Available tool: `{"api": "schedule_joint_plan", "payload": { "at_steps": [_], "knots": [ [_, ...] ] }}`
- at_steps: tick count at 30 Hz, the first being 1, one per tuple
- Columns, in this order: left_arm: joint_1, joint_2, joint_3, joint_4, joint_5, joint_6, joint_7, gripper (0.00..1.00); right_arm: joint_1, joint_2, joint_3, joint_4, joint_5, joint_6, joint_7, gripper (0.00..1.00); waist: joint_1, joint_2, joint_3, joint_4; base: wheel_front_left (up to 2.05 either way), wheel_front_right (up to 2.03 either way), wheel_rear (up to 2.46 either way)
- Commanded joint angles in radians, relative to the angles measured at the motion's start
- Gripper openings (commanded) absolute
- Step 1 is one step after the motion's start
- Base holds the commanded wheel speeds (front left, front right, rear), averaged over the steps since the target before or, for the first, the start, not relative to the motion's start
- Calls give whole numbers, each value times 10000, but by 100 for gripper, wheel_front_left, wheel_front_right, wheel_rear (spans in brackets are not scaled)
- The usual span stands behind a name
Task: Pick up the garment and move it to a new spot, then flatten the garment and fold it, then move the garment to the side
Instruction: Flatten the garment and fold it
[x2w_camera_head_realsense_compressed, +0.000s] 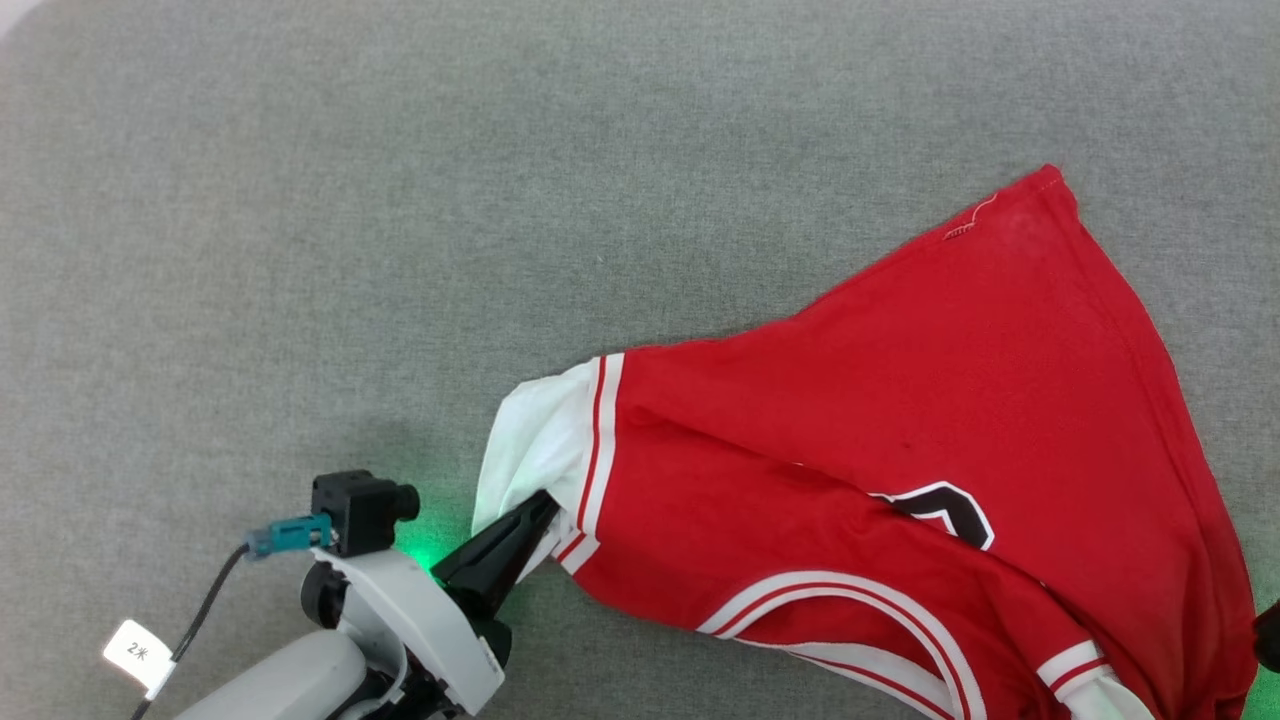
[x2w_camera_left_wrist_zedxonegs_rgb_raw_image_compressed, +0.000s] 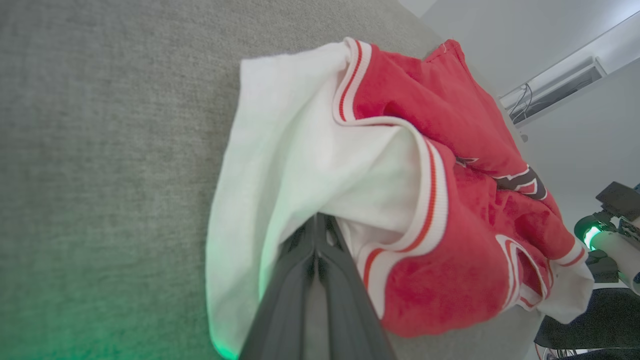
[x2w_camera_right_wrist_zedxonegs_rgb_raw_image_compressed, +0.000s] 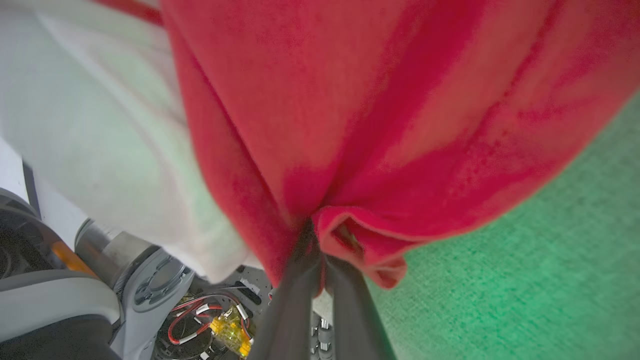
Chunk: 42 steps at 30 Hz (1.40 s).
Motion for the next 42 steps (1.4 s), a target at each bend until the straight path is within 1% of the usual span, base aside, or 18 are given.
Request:
{"api": "schedule_joint_plan", "payload": {
  "at_steps": [1, 4, 6, 8, 9, 12, 15, 18, 21, 22, 24, 28, 31, 34, 37, 40, 41, 42],
  "knots": [
    [108, 163, 67, 160, 40, 128, 16, 0, 127, 378, -204, 81, -258, -27, -246, 100, 0, 0, -30, -21, 0, 0, 0],
    [149, 125, 47, 103, 60, 100, 17, 0, 200, -61, -912, 184, -334, -66, -665, 100, 0, 0, -89, 32, 0, 0, 0],
    [205, 36, 63, 47, 26, 58, 16, 0, 393, -594, -1495, 149, -62, -100, -1031, 100, 0, 0, -132, 110, 0, 0, 0],
    [289, -51, 146, -91, -55, -14, 14, 0, 744, -1246, -2054, -14, 344, -19, -1424, 100, 0, 0, -138, 169, 0, 0, 0],
    [289, -51, 146, -91, -55, -14, 14, 0, 744, -1246, -2054, -14, 344, -19, -1424, 100, 0, 0, -138, 169, 0, 0, 0],
    [367, -107, 279, -224, 78, 3, 13, 0, 772, -2012, -3106, -62, 739, -16, -1921, 100, 0, 0, -95, 214, 0, 0, 0],
    [384, -236, 281, -260, 222, 12, 12, 0, 346, -2323, -4260, -27, 595, -17, -2173, 100, 0, 0, -15, 325, 0, 0, 0],
    [196, -462, 272, -227, 356, -26, 12, 0, -253, -2307, -5079, -7, -190, -17, -2259, 100, 0, 0, 182, 492, 0, 0, 0],
    [-75, -733, 172, -113, 501, -116, 68, 0, -961, -1730, -5217, -309, -1228, -18, -1873, 100, 0, 0, 456, 751, 0, 0, 0],
    [-182, -831, 144, -57, 534, -149, 83, 0, -1269, -1534, -5101, -454, -1664, -18, -1622, 100, 0, 0, 560, 843, 0, 0, 0],
    [-309, -991, 130, 73, 566, -174, 83, 0, -1995, -869, -4763, -508, -2388, -18, -1029, 100, 0, 0, 762, 995, 0, 0, 0],
    [-477, -1283, 89, 387, 637, -255, 80, 0, -3806, 665, -3562, 131, -3305, -18, 266, 100, 0, 0, 1124, 1243, 0, 0, 0],
    [-542, -1478, 45, 592, 692, -298, 98, 0, -5144, 1487, -2523, 1089, -3842, -18, 893, 100, 0, 0, 1342, 1411, 0, 0, 0],
    [-596, -1609, 59, 784, 742, -331, 110, 0, -6227, 2030, -1642, 2086, -4067, -18, 1146, 100, 0, 0, 1491, 1532, 0, 0, 0],
    [-592, -1694, 72, 955, 796, -350, 115, 0, -6929, 2307, -733, 2866, -4181, -18, 1309, 100, 0, 0, 1550, 1601, 0, 0, 0],
    [-540, -1747, 77, 1066, 814, -356, 109, 0, -7318, 2487, 11, 3507, -3935, -19, 1355, 100, 0, 0, 1559, 1617, 0, 0, 0],
    [-510, -1757, 88, 1096, 825, -365, 107, 0, -7409, 2527, 279, 3627, -3802, -19, 1410, 36, 0, 0, 1547, 1610, 0, 0, 0],
    [-486, -1768, 102, 1121, 829, -376, 105, 0, -7499, 2541, 489, 3718, -3620, -19, 1417, 0, 0, 0, 1529, 1601, 0, 0, 0]
  ]
}}
